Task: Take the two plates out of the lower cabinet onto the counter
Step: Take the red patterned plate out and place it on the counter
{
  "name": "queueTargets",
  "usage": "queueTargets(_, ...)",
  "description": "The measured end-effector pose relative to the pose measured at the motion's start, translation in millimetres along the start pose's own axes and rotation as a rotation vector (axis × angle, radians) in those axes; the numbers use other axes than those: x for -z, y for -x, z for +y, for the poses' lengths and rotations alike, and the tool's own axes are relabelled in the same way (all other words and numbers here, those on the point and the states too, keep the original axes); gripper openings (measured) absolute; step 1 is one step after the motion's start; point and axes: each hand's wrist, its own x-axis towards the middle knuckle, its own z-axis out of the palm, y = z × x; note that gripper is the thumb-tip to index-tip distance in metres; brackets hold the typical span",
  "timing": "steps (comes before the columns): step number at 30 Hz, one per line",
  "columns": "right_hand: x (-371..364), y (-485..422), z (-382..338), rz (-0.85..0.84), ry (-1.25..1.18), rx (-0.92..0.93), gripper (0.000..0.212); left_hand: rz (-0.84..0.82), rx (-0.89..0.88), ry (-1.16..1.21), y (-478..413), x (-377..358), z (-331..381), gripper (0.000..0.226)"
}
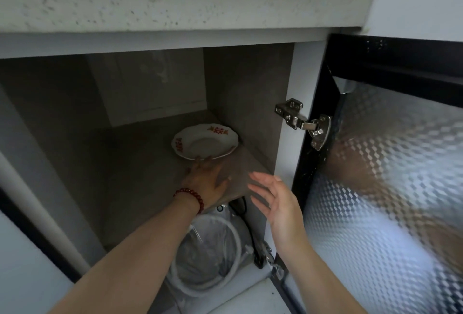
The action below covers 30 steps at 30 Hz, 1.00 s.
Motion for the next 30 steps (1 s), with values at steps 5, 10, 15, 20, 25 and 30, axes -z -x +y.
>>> queueTargets(5, 3.2, 1.7, -0.1, 0.005, 0.007, 0.000, 0.039, 0.012, 0.016, -0.031, -5.7, 0.3, -4.7, 0.062)
queueTargets(10, 6.1, 2.6, 0.9, 0.012, 0.015, -0.010, 0.039, 0.017, 0.008, -0.052, -8.7, -2.7, -5.8, 0.062)
queueTargets(15, 6.5, 4.2, 2.9, 0.016, 0.011, -0.029, 0.040, 0.041, -0.020, -0.081, -4.0, -4.5, -10.6, 0.064)
queueTargets(20, 4.8, 6.3, 4.3, 0.013, 0.015, -0.038, 0.040, 0.081, -0.076, -0.060, 10.4, -6.3, -8.4, 0.064)
queueTargets(25, -0.7, 7.7, 7.4, 0.017, -0.003, -0.053, 0.040, 0.039, -0.066, -0.012, 24.1, -7.2, -7.2, 0.064)
queueTargets(30, -5.3, 10.4, 12.5, 0.019, -0.010, -0.062, 0.040, 0.054, -0.074, 0.034, 41.1, -8.7, -12.3, 0.064)
